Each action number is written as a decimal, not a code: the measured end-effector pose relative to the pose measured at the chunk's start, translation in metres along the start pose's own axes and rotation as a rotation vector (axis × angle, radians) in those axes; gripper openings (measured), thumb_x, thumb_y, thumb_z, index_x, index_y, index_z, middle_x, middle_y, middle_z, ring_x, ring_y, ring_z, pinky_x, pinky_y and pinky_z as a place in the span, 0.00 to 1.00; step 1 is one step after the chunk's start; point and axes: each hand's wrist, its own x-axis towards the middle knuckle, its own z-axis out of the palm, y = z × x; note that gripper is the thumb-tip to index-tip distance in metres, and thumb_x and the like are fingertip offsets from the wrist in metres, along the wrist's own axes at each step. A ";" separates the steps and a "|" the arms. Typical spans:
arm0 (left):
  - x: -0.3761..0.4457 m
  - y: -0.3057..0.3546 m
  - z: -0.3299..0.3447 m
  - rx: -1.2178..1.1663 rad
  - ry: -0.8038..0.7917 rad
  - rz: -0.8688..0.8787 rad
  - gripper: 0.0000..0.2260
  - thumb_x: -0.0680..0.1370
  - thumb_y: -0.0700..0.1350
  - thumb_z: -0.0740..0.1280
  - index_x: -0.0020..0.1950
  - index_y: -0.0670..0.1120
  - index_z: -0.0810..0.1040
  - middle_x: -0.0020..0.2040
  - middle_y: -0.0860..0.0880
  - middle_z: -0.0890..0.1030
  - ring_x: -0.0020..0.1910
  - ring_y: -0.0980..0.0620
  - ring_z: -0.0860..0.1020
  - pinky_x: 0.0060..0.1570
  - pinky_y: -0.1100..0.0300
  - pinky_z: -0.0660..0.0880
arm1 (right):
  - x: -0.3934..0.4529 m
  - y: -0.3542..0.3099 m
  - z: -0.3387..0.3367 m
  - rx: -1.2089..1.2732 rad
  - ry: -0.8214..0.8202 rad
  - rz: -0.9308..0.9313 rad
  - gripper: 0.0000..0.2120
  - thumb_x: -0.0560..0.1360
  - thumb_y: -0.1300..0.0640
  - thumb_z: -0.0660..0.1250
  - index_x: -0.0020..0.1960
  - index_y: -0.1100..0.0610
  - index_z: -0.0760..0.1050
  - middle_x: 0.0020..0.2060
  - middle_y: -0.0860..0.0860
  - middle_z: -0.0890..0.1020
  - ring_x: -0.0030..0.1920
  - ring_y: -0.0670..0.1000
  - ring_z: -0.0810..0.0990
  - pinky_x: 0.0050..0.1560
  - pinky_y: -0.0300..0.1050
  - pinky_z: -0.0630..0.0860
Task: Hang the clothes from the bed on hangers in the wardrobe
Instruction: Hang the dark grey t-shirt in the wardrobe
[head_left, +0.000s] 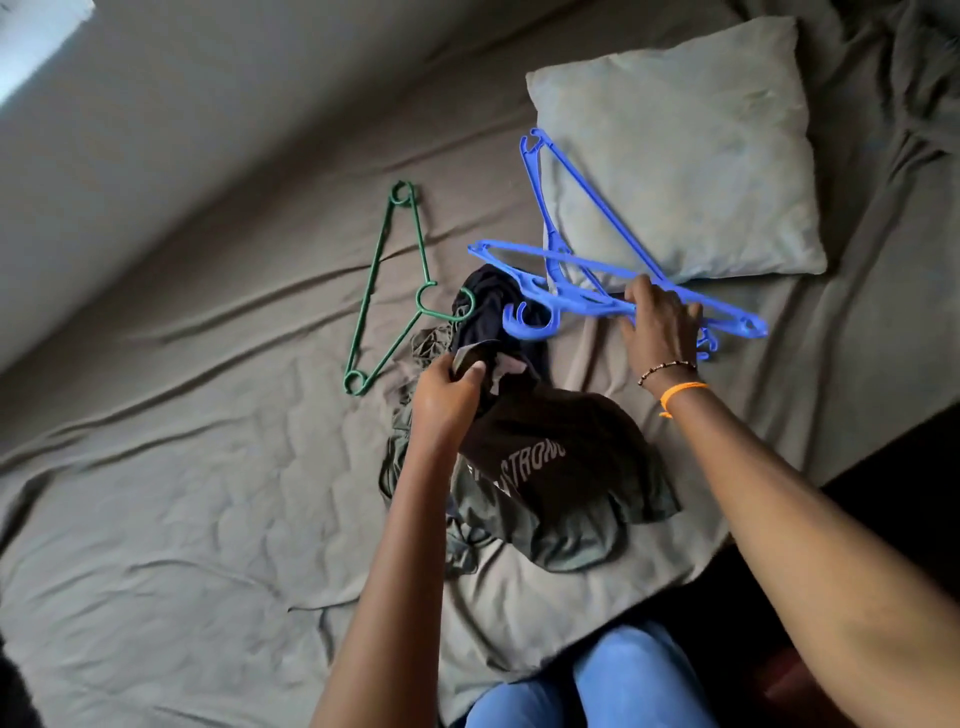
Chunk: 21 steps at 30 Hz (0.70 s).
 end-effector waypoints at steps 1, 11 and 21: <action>-0.003 0.002 -0.003 0.022 0.022 0.020 0.05 0.77 0.45 0.65 0.48 0.44 0.77 0.40 0.48 0.79 0.43 0.48 0.76 0.44 0.56 0.71 | -0.004 -0.006 -0.010 0.074 0.075 0.036 0.10 0.76 0.56 0.64 0.53 0.61 0.73 0.47 0.61 0.80 0.50 0.63 0.77 0.49 0.54 0.65; -0.059 0.029 -0.034 0.139 0.055 0.324 0.06 0.75 0.47 0.68 0.47 0.46 0.82 0.41 0.46 0.83 0.43 0.47 0.80 0.38 0.62 0.68 | -0.078 -0.111 -0.118 1.648 0.275 0.507 0.22 0.79 0.54 0.62 0.29 0.54 0.58 0.19 0.43 0.60 0.21 0.43 0.58 0.25 0.37 0.56; -0.153 0.051 -0.115 -0.141 -0.055 0.676 0.06 0.74 0.40 0.69 0.39 0.48 0.82 0.33 0.52 0.80 0.33 0.58 0.75 0.41 0.61 0.73 | -0.153 -0.153 -0.171 1.625 0.349 0.287 0.19 0.77 0.61 0.64 0.30 0.57 0.62 0.18 0.43 0.66 0.20 0.41 0.64 0.25 0.33 0.66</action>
